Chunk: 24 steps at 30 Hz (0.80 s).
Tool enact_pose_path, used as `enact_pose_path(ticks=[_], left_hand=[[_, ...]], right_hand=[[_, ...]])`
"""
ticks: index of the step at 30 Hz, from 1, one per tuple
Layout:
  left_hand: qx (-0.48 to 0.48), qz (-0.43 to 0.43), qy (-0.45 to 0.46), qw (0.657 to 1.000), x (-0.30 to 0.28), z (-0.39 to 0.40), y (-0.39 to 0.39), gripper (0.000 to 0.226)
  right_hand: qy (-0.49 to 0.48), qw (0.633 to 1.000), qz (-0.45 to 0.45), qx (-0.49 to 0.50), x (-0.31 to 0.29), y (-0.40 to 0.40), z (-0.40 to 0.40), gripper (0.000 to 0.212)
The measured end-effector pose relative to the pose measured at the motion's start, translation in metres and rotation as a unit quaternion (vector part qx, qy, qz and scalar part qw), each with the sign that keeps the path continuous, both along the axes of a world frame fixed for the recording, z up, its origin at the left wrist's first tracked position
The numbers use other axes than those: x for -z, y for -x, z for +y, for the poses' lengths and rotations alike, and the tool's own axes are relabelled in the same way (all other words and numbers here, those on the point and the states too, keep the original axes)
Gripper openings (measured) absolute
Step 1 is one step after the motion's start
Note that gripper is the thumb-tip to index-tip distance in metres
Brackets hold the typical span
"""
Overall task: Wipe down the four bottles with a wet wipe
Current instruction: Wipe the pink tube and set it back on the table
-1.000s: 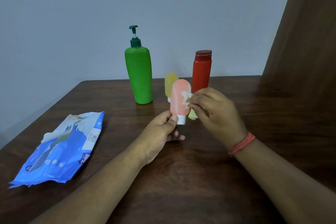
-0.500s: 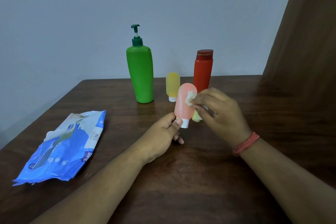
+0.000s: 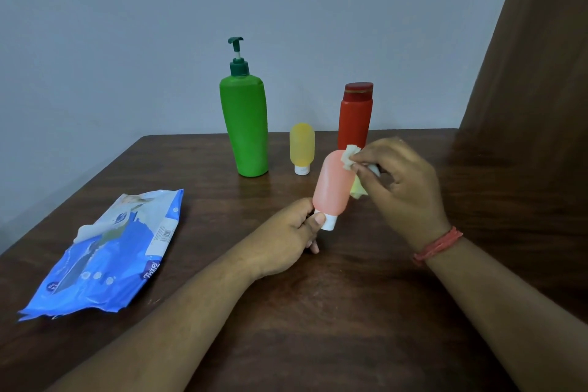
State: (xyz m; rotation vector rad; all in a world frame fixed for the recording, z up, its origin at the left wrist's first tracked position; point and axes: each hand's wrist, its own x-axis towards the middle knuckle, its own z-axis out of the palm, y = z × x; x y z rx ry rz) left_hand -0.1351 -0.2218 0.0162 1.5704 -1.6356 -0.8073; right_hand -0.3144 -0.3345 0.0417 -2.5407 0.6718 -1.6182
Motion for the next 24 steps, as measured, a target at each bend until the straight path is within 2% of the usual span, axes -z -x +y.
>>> enact_pose_path(ticks=[3, 7, 11, 13, 16, 17, 21, 22, 24], left_hand=[[-0.023, 0.068, 0.013, 0.997, 0.006, -0.002, -0.003, 0.020], [-0.066, 0.208, 0.029, 0.975, 0.009, -0.005, -0.005, 0.023], [-0.045, 0.168, 0.016, 0.985, 0.008, -0.006, -0.004, 0.023], [-0.043, 0.184, 0.017, 0.982, 0.009, -0.006, -0.002, 0.024], [-0.061, 0.247, 0.026, 0.967, 0.007, -0.007, -0.001, 0.028], [-0.064, 0.255, 0.027, 0.964, 0.006, -0.007, 0.000, 0.029], [-0.049, 0.202, 0.017, 0.978, 0.007, -0.006, -0.002, 0.025], [-0.047, 0.190, 0.014, 0.981, 0.007, -0.006, -0.002, 0.024], [-0.050, 0.196, 0.017, 0.979, 0.008, -0.006, -0.002, 0.024]], right_hand=[[-0.005, 0.999, 0.028, -0.040, 0.004, -0.003, 0.003, 0.010], [0.016, 0.984, 0.140, -0.109, 0.010, -0.012, 0.008, 0.009], [0.002, 0.997, 0.054, -0.061, 0.007, -0.012, 0.008, 0.007], [-0.005, 0.994, 0.074, -0.076, 0.007, -0.010, 0.009, 0.007], [-0.003, 0.977, 0.174, -0.127, 0.010, -0.010, 0.009, 0.006], [0.002, 0.975, 0.183, -0.126, 0.010, -0.010, 0.009, 0.006], [-0.019, 0.994, 0.079, -0.073, 0.008, -0.010, 0.007, 0.006], [-0.024, 0.995, 0.067, -0.076, 0.008, -0.010, 0.007, 0.006], [-0.017, 0.989, 0.099, -0.105, 0.011, -0.010, 0.007, 0.006]])
